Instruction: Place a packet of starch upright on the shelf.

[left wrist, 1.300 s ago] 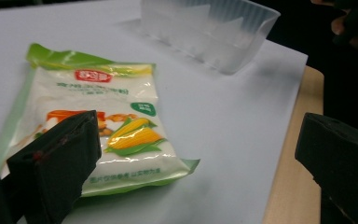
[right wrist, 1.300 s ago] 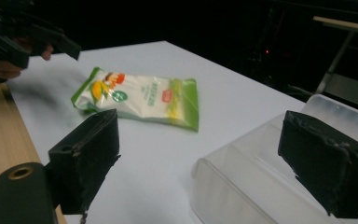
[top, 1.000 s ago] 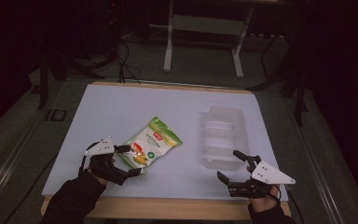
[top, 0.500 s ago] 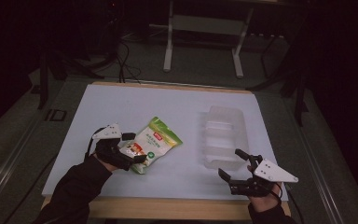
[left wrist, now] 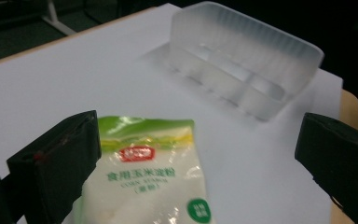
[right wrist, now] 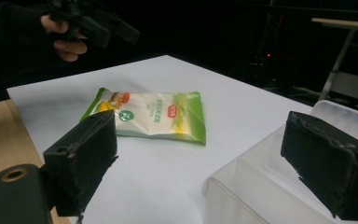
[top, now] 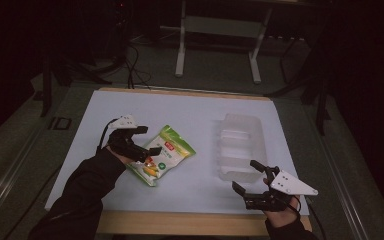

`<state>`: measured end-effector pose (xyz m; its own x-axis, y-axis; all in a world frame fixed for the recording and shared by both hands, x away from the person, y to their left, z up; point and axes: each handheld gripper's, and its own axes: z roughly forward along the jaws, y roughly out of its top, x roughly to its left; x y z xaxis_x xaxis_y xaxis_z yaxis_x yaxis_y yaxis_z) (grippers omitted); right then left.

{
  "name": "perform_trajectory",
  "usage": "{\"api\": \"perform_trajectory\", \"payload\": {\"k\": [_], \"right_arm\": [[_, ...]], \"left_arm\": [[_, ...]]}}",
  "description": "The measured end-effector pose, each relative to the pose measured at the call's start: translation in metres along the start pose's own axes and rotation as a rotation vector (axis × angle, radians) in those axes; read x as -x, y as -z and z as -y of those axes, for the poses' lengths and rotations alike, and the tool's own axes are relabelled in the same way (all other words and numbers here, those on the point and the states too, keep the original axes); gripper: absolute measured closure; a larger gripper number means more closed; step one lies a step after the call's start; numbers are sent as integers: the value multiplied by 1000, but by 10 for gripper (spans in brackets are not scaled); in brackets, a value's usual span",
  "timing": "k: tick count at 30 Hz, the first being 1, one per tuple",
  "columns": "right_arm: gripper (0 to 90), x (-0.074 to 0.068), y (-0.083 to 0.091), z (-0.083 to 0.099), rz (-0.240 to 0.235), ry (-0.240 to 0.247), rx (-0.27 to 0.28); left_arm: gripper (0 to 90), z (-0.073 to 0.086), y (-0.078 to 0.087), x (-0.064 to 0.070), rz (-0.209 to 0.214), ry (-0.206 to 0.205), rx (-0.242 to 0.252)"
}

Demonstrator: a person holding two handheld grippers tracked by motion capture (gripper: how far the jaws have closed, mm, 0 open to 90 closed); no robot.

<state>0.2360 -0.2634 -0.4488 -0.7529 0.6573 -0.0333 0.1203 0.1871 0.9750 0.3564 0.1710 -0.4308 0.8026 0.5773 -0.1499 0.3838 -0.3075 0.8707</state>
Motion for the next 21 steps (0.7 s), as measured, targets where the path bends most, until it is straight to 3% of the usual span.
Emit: {"api": "perform_trajectory", "payload": {"k": [9,13,16,21], "right_arm": [[105,-1,0,0,-2,11,-8],[105,-1,-1,0,-5,14,-13],[108,-1,-1,1,-6,9,-10],[108,-2,-1,2,-15,4,-13]], "left_arm": [[44,-8,-20,-22,-31,28,-43],[49,-9,-34,-29,-56,10,-100],[79,-9,-40,-32,-57,12,-110],[137,-4,-56,-49,-83,55,-153]]}}
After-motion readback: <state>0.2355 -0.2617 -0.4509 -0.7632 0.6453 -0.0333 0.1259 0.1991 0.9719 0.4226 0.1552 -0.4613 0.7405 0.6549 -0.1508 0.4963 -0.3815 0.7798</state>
